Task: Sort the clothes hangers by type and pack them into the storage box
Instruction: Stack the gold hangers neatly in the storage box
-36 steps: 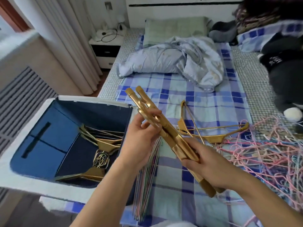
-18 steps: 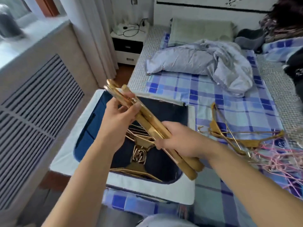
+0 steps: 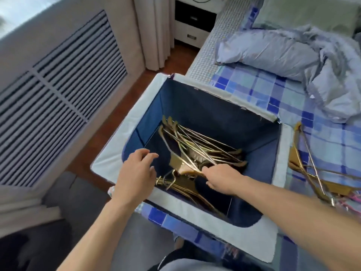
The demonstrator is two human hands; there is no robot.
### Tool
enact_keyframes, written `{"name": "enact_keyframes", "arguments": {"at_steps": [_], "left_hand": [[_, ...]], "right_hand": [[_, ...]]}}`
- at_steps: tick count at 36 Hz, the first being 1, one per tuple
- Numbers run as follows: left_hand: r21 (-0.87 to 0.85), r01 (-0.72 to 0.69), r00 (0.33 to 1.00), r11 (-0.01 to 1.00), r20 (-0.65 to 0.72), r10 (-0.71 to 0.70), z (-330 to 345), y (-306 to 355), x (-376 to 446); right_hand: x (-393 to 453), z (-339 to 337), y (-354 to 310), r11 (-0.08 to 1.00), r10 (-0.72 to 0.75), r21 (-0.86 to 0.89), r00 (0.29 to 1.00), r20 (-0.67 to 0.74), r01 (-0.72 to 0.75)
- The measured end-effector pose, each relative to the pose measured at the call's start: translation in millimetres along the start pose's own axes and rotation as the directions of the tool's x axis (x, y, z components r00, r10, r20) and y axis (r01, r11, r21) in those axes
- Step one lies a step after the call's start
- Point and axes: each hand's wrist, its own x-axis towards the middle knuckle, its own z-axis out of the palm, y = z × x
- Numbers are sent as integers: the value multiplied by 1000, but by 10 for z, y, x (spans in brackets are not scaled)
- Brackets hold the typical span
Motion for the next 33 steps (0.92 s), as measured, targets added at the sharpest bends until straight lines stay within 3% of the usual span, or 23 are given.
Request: {"name": "enact_keyframes", "arguments": {"at_steps": [5,8,15,19,25,33], "left_hand": [[50,25,1000,998,10,-25,26,-48,60],[82,20,1000,996,3,-20,50,-43,73],[171,31,999,985,21,-35,112,-2,83],[181,38,998,983,34,-45,124,-15,113],[213,47,995,976,80,-66,128,0,151],[260,75,986,963,122,-110,116,72,182]], "right_hand": [[265,265,-125,995,-100,7,991,-90,101],[328,519,-137,983,-183,-39,982,-38,182],[378,907,17,964,-86,-216,953,291,153],[458,997,63,967,-9,-240,951,309,87],[504,884,-17,965,215,-217,922,323,-149],[526,786,-37,956,283,-40,879,384,-290]]}}
